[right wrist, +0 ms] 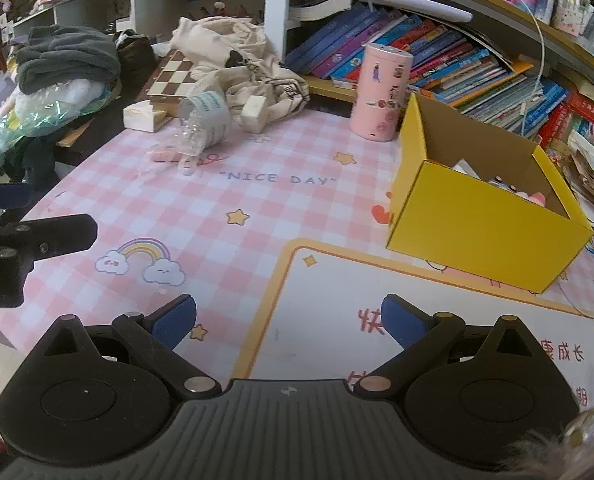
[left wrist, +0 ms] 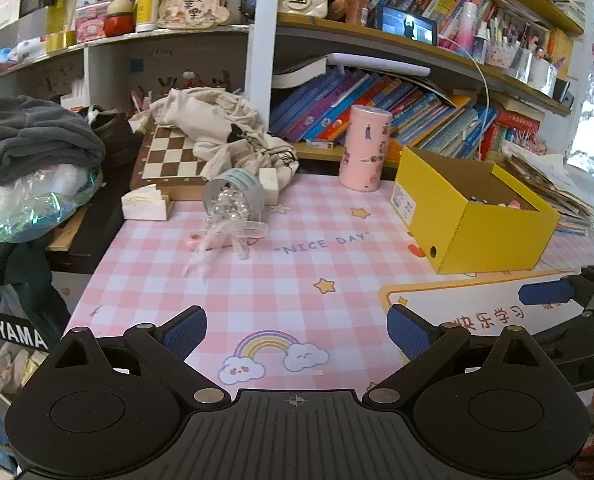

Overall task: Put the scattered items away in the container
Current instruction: 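Move the left tool toward the pearl ribbon ornament while the right tool approaches the white tape roll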

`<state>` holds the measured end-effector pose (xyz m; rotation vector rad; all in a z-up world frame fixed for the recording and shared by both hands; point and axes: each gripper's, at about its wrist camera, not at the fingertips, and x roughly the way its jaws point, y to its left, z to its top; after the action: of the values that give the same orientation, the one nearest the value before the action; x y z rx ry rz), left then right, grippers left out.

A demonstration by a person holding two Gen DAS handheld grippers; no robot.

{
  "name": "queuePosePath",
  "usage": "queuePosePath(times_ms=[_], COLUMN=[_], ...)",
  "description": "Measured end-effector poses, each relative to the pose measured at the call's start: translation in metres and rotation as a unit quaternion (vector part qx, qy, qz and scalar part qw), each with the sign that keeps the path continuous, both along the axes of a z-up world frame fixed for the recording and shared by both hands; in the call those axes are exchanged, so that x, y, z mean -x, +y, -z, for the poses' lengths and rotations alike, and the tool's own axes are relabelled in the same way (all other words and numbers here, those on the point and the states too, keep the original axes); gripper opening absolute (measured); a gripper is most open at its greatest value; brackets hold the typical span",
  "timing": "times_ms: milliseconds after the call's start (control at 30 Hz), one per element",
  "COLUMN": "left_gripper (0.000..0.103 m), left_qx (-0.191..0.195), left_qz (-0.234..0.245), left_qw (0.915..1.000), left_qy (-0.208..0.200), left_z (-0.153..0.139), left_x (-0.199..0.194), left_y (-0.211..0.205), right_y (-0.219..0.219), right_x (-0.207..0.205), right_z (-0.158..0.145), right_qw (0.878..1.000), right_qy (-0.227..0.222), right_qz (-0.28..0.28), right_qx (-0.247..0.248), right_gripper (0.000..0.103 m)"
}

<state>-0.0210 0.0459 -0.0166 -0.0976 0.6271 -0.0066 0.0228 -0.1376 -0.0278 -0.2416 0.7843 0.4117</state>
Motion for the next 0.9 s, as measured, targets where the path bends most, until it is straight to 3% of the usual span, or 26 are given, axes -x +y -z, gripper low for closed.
queuePosePath(times_ms=[467, 900], left_gripper=[0.098, 0.098], left_qx=[0.014, 0.001], left_qz=[-0.030, -0.052], left_qw=[0.9994, 0.9987], left_qy=[0.002, 0.004], left_z=[0.005, 0.014], left_x=[-0.011, -0.060], left_y=[0.016, 0.029], right_y=[0.014, 0.029], right_x=[-0.020, -0.085], right_z=[0.001, 0.000], right_qw=[1.000, 1.000], right_qy=[-0.012, -0.013], right_qz=[-0.020, -0.020], right_qx=[-0.001, -0.012], right_gripper=[0.100, 0.100])
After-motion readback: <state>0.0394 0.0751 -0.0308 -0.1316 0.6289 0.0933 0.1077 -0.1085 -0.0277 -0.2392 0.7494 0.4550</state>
